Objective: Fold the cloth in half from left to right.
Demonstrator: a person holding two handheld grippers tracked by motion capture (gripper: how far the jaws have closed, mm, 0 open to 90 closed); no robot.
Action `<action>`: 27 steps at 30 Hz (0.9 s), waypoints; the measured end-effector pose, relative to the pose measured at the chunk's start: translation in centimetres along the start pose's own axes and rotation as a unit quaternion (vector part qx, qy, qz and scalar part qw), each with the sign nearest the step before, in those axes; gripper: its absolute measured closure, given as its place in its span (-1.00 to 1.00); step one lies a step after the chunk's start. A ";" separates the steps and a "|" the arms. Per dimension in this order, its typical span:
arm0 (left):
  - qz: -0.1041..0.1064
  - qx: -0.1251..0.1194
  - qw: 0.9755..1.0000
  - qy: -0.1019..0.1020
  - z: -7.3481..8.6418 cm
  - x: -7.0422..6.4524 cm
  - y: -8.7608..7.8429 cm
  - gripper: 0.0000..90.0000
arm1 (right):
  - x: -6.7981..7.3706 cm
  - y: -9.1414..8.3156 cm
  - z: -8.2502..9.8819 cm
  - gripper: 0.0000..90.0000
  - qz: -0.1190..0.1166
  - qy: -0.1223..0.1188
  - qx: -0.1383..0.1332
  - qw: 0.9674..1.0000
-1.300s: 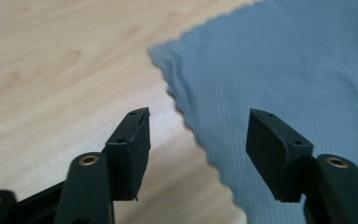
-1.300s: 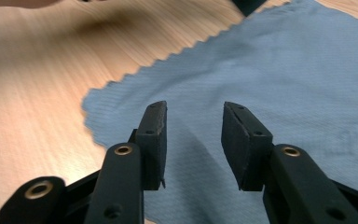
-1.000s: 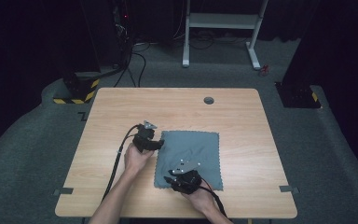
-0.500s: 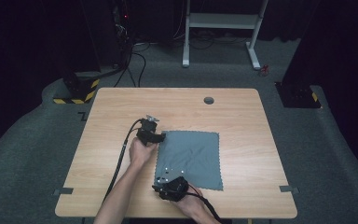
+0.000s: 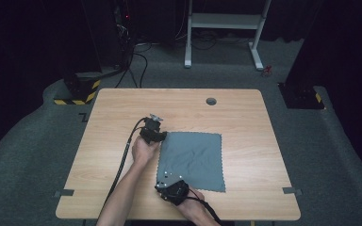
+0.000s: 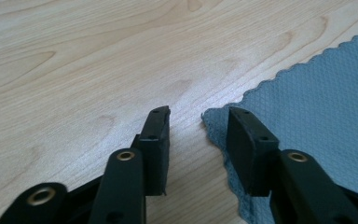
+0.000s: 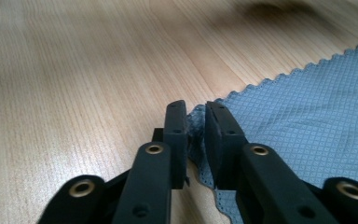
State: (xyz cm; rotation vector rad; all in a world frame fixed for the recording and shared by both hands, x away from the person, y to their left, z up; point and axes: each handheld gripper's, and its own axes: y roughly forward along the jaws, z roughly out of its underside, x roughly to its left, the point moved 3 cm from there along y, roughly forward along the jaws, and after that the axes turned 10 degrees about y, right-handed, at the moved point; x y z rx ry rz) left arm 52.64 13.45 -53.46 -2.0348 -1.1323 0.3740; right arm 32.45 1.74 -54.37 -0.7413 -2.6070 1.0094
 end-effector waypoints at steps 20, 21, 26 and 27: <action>0.030 0.006 0.999 -0.007 -0.9 0.5 -0.2 1.00 | 0.1 -0.4 -0.2 1.00 0.009 0.004 -0.006 1.000; 0.034 0.004 0.999 -0.013 -0.9 0.5 -0.2 1.00 | 0.1 -0.5 -0.2 1.00 0.010 0.005 -0.005 1.000; 0.034 0.003 0.999 -0.011 -1.0 0.6 -0.3 1.00 | 0.3 -0.8 -0.4 1.00 0.012 -0.001 -0.009 1.000; 0.034 0.001 0.999 -0.010 -1.0 0.7 -0.4 1.00 | 0.4 -0.9 -0.5 1.00 0.011 0.000 -0.009 1.000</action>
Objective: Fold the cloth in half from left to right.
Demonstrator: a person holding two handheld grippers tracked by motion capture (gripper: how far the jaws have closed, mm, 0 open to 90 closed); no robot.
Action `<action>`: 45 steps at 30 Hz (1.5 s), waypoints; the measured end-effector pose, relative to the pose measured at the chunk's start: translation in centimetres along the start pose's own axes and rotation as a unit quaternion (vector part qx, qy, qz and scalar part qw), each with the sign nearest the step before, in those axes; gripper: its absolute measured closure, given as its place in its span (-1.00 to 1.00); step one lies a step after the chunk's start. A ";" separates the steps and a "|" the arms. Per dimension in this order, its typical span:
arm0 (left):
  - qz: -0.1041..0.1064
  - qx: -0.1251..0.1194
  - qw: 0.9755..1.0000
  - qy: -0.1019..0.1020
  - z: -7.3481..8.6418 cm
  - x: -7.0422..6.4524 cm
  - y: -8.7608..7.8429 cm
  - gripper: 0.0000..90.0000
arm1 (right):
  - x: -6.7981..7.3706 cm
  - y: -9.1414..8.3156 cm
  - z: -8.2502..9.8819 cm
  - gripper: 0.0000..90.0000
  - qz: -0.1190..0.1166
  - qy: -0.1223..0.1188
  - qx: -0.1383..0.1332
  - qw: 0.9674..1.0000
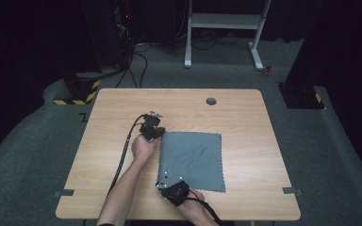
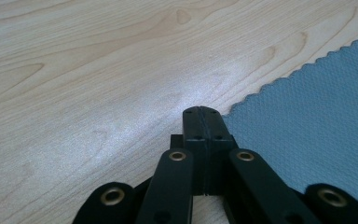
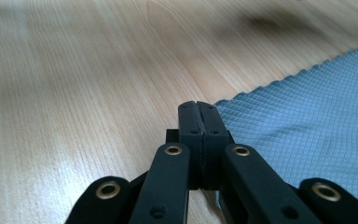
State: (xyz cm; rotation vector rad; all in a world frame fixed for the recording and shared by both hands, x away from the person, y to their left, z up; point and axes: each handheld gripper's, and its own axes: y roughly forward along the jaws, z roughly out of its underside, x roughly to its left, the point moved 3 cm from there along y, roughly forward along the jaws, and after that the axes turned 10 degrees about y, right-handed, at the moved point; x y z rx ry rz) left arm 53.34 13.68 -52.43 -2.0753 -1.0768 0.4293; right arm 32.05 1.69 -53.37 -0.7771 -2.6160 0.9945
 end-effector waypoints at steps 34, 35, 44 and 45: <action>-0.004 0.011 1.000 0.008 0.8 0.0 0.4 0.55 | 1.1 0.2 -1.0 1.00 -0.012 -0.020 0.003 1.000; -0.010 0.013 1.000 0.018 0.7 -0.2 0.4 0.61 | 1.1 0.2 -1.0 1.00 -0.011 -0.020 0.006 1.000; 0.001 0.014 0.999 0.030 0.6 -0.7 0.4 1.00 | 1.1 0.0 -1.3 1.00 -0.012 -0.021 0.001 1.000; 0.002 0.014 1.000 0.028 0.7 -0.6 0.4 1.00 | 1.1 0.0 -1.4 1.00 -0.013 -0.021 -0.001 1.000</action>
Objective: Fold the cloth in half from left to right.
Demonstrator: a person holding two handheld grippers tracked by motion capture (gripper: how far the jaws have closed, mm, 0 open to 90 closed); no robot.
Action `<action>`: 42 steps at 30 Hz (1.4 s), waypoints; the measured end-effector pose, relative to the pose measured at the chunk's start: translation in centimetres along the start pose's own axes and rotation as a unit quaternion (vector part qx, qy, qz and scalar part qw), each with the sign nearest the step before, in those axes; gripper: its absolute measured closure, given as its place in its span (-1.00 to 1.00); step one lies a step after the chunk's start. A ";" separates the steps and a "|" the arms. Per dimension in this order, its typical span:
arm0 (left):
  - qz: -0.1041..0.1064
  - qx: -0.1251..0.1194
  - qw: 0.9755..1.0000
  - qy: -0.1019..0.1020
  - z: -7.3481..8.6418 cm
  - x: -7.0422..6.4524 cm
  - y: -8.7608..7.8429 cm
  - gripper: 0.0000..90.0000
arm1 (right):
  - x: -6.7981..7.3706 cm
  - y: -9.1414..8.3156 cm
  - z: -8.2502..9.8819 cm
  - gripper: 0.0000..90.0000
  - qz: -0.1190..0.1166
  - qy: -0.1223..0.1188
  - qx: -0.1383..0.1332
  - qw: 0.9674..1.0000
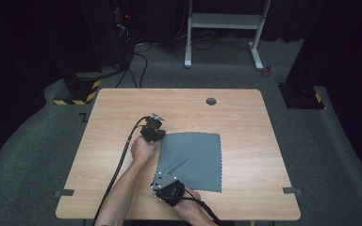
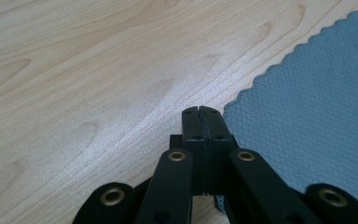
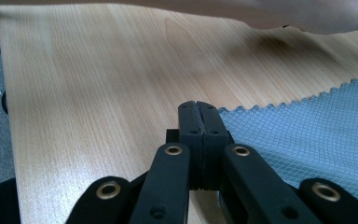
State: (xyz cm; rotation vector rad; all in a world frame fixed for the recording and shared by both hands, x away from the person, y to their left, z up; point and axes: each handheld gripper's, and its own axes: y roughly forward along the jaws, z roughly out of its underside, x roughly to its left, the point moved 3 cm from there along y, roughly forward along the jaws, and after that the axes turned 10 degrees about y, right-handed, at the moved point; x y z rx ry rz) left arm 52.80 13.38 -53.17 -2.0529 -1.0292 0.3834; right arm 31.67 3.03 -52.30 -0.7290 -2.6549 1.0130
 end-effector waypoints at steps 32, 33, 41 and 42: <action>0.002 -0.057 0.998 -0.024 0.0 4.0 -6.9 1.00 | 1.7 -0.8 -3.2 1.00 -0.037 -0.002 -0.047 0.998; 0.006 -0.062 0.998 -0.027 -0.2 3.7 -6.8 1.00 | 1.4 -1.4 -2.9 1.00 -0.036 0.006 -0.050 0.998; 0.029 -0.065 0.997 -0.014 -2.2 1.4 -4.6 1.00 | -0.1 -3.2 -1.2 1.00 -0.024 0.035 -0.063 0.997; 0.030 -0.064 0.997 -0.011 -2.4 1.2 -4.5 1.00 | -0.5 -3.5 -0.8 1.00 -0.022 0.039 -0.065 0.997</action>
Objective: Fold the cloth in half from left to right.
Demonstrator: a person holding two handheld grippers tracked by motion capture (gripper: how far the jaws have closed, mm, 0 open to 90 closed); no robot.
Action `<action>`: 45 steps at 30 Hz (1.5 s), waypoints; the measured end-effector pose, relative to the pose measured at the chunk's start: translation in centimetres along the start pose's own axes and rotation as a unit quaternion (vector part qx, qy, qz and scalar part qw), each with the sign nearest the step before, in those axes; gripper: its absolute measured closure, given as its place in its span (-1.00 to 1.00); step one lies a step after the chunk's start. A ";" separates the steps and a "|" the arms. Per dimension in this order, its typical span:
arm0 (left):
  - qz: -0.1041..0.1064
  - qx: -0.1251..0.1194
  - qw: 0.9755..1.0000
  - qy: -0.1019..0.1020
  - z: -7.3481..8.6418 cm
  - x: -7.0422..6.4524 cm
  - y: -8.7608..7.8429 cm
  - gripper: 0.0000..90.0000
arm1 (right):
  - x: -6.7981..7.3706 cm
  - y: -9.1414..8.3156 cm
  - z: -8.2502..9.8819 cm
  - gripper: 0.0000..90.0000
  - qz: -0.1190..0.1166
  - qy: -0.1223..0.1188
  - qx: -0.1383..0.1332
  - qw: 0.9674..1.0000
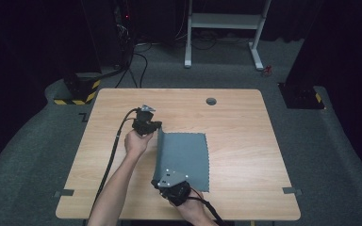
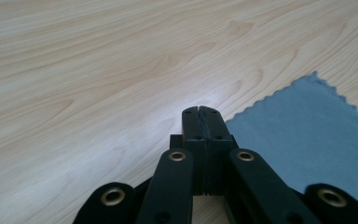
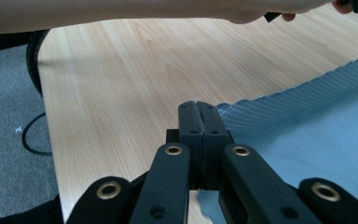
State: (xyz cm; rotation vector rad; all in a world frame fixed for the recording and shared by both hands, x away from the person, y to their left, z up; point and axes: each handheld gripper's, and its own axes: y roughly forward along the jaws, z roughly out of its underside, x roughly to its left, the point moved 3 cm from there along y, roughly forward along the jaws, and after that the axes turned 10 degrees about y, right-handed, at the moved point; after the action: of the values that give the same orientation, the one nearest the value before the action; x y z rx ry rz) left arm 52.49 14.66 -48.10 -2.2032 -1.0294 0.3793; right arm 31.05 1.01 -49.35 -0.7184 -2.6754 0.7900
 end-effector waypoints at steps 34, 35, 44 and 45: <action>0.043 0.009 0.999 0.032 -3.9 -7.3 7.4 1.00 | -6.1 -7.5 8.5 1.00 0.095 0.102 -0.009 0.990; 0.043 0.010 0.998 0.033 -4.0 -7.5 7.6 1.00 | -6.3 -7.6 8.6 1.00 0.097 0.105 -0.008 0.990; 0.044 0.014 0.998 0.046 -4.6 -8.7 8.8 1.00 | -7.1 -8.3 9.7 1.00 0.109 0.117 -0.003 0.987; 0.045 0.014 0.998 0.045 -4.6 -8.8 8.9 1.00 | -7.2 -8.4 9.8 1.00 0.110 0.117 -0.003 0.987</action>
State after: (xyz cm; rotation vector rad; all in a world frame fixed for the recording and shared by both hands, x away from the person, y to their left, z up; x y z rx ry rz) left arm 54.21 1.69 -50.92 -2.2255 -0.8746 0.3286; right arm 30.23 -13.20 -53.41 -1.0520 -2.4159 0.7002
